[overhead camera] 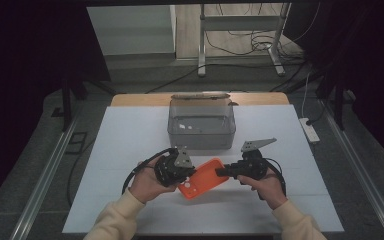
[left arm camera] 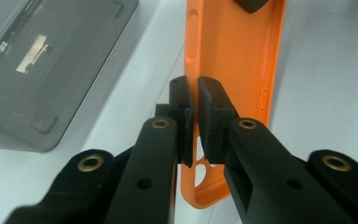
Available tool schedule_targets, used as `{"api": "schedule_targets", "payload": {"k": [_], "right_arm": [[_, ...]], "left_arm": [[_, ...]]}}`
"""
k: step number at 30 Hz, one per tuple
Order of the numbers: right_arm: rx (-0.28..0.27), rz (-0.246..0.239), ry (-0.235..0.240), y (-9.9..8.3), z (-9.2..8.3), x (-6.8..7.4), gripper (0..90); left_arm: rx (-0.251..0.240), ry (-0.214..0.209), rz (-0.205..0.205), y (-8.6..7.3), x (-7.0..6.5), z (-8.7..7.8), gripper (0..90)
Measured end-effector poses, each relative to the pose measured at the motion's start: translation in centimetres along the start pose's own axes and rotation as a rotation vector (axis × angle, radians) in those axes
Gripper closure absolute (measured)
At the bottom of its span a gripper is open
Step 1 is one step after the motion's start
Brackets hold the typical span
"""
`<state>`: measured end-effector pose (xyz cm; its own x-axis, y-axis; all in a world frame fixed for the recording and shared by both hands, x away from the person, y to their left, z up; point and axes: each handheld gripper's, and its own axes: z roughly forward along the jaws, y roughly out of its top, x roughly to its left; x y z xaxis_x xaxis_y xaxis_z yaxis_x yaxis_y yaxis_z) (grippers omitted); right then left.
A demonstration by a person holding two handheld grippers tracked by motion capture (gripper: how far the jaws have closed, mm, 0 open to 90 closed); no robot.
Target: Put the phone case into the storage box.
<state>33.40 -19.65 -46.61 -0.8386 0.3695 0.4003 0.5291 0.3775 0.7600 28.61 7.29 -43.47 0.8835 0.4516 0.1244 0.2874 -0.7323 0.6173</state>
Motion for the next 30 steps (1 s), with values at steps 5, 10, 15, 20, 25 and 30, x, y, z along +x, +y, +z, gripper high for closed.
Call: {"api": "schedule_targets", "payload": {"k": [5,10,15,20,25,30], "right_arm": [[-0.025,-0.01,0.008,0.1,-0.4,0.0,79.7],[-0.026,-0.019,0.01,0.1,-0.4,0.1,79.8],[-0.035,-0.02,0.01,0.1,-0.6,0.1,79.8],[-0.042,-0.026,0.014,0.1,-0.8,0.1,79.8],[-0.05,-0.041,0.023,0.2,-0.8,0.1,79.8],[-0.056,-0.049,0.027,0.2,-1.0,0.1,79.8]], "left_arm": [[-0.04,-0.013,-0.009,-0.1,0.3,-0.2,79.3],[-0.069,-0.022,-0.034,-0.2,0.6,-0.4,59.8],[-0.109,-0.045,-0.079,-0.3,1.1,-0.7,44.4],[-0.124,-0.107,-0.107,-0.4,1.5,-0.8,38.0],[-0.133,-0.148,-0.121,-0.6,1.7,-0.7,36.2],[-0.139,-0.169,-0.134,-0.8,1.9,-0.4,35.0]]}}
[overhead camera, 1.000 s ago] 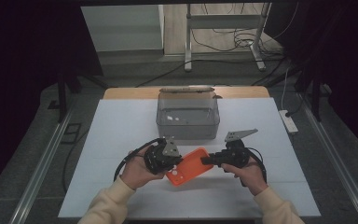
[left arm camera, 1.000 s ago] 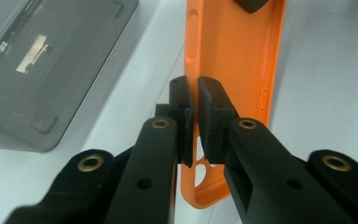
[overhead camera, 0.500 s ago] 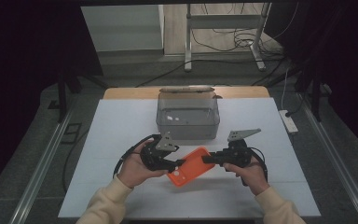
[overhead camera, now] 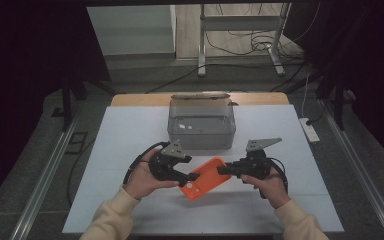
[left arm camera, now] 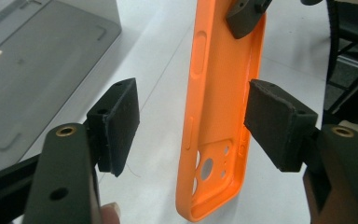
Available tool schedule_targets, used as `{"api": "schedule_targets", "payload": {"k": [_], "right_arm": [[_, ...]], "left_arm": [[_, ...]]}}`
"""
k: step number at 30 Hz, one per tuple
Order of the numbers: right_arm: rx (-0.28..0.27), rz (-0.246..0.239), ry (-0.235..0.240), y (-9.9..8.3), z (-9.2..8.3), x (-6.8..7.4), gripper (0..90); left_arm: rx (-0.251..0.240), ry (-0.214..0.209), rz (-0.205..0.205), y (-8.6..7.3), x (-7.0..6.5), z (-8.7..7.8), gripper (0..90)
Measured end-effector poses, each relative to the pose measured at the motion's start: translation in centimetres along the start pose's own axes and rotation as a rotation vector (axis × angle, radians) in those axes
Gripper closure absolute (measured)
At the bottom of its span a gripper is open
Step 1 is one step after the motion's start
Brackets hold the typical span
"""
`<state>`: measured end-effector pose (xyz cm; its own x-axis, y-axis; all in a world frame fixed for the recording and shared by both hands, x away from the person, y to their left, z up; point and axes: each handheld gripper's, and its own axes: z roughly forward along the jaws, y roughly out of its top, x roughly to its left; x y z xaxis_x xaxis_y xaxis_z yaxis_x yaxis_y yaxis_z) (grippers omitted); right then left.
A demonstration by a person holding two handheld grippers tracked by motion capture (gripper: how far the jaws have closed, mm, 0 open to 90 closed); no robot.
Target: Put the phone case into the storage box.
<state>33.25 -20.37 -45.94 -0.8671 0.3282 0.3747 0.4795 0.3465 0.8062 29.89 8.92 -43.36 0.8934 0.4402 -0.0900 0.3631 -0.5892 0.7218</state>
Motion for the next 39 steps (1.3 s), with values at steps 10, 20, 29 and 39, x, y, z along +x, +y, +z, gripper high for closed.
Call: {"api": "schedule_targets", "payload": {"k": [10,20,29,39], "right_arm": [[-0.015,-0.021,0.017,0.0,0.0,0.1,79.8],[-0.028,-0.03,0.023,0.0,-0.1,0.2,79.8],[-0.042,-0.031,0.021,0.0,-0.2,0.1,79.8],[-0.061,-0.03,0.02,-0.1,-0.5,-0.1,79.8]], "left_arm": [[-0.013,-0.049,-0.036,-0.4,0.5,0.5,32.9],[0.01,-0.094,-0.05,-0.7,0.7,1.0,38.9],[0.012,-0.144,-0.082,-1.1,1.3,1.7,47.3],[0.003,-0.174,-0.107,-1.2,1.7,1.6,59.5]]}}
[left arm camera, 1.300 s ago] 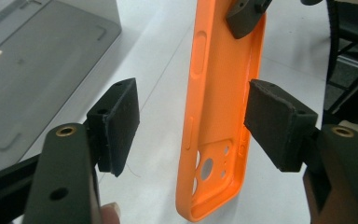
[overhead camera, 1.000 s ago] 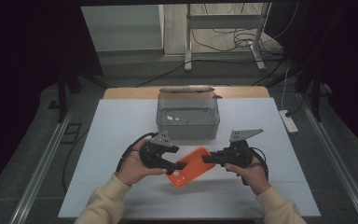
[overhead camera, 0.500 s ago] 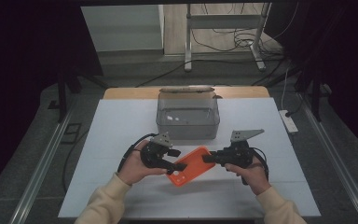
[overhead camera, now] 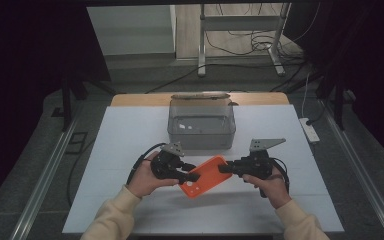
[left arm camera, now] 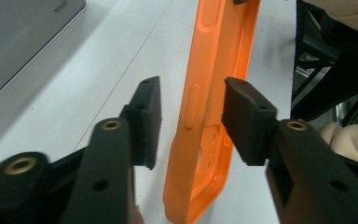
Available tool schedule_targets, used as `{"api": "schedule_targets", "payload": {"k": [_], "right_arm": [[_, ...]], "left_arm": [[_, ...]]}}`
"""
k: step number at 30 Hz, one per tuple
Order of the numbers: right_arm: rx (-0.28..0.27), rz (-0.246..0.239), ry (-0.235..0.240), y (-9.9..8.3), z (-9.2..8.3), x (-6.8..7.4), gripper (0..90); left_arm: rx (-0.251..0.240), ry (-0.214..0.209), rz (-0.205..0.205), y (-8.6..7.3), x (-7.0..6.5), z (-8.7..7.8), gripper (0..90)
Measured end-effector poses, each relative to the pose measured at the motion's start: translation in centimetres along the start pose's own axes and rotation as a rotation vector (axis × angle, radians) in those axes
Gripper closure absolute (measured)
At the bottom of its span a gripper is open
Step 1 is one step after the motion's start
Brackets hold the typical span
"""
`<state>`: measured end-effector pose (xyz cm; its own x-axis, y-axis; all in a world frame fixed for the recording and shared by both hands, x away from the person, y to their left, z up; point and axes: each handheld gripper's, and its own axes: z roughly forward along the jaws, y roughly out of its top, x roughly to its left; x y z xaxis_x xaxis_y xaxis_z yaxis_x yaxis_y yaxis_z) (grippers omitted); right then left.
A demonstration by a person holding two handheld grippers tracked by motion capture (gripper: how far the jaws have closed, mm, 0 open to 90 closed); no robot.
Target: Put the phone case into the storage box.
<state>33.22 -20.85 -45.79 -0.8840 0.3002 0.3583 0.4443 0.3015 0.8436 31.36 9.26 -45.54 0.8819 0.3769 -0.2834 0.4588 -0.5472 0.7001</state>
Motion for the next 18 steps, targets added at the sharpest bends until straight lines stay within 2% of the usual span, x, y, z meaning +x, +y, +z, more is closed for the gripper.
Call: {"api": "schedule_targets", "payload": {"k": [7,14,18], "right_arm": [[-0.02,0.006,0.0,0.01,-0.22,-0.09,79.9],[-0.027,-0.001,-0.001,0.0,-0.23,-0.1,79.8],[-0.03,-0.003,-0.004,-0.03,-0.22,-0.11,79.8]], "left_arm": [[-0.013,-0.005,-0.016,-0.03,0.11,-0.13,62.5],[-0.004,-0.007,-0.025,-0.09,0.22,-0.21,73.5],[-0.006,-0.003,-0.027,-0.08,0.18,-0.31,76.1]]}}
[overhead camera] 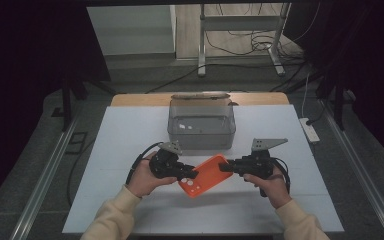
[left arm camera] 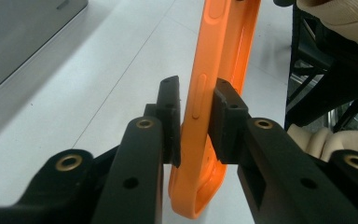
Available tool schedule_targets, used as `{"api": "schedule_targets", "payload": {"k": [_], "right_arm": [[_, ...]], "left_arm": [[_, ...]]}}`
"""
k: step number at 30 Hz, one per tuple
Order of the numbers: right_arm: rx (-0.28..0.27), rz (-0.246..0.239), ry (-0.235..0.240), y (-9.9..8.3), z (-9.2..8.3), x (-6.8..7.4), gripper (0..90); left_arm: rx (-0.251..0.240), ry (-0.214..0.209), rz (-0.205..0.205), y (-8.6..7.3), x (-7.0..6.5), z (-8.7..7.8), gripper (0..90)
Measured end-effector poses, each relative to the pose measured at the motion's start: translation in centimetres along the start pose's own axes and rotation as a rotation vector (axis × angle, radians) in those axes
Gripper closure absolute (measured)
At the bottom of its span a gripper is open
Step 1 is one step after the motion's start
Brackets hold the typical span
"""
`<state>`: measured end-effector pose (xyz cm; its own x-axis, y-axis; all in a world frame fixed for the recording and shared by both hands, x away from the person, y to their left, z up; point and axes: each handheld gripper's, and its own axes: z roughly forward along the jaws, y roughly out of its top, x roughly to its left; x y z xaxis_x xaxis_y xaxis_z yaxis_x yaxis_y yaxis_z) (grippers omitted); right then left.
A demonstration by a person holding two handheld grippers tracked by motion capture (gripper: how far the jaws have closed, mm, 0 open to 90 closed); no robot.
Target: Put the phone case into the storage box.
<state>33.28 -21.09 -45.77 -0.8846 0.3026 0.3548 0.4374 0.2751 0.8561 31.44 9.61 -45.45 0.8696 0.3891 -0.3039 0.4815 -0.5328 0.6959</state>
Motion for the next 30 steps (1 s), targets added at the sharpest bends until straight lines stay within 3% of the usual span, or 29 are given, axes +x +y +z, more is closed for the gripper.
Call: {"api": "schedule_targets", "payload": {"k": [4,8,14,21,30], "right_arm": [[-0.005,0.005,0.003,-0.12,0.09,-0.07,79.8],[-0.018,0.014,0.025,-0.22,0.12,-0.17,79.9],[-0.047,0.016,0.06,-0.15,0.05,-0.04,80.0],[-0.035,-0.001,0.041,-0.19,0.14,0.01,79.8],[-0.036,0.003,0.034,-0.25,0.25,-0.05,79.5]], "left_arm": [[-0.005,-0.001,-0.001,-0.01,0.05,-0.06,76.2],[-0.037,-0.072,-0.008,-0.12,0.26,0.05,69.8],[-0.031,-0.096,-0.007,-0.07,-0.01,0.74,69.9],[-0.015,-0.092,-0.012,-0.08,-0.02,0.85,77.5],[-0.009,-0.068,-0.003,0.1,-0.3,0.63,78.9]]}}
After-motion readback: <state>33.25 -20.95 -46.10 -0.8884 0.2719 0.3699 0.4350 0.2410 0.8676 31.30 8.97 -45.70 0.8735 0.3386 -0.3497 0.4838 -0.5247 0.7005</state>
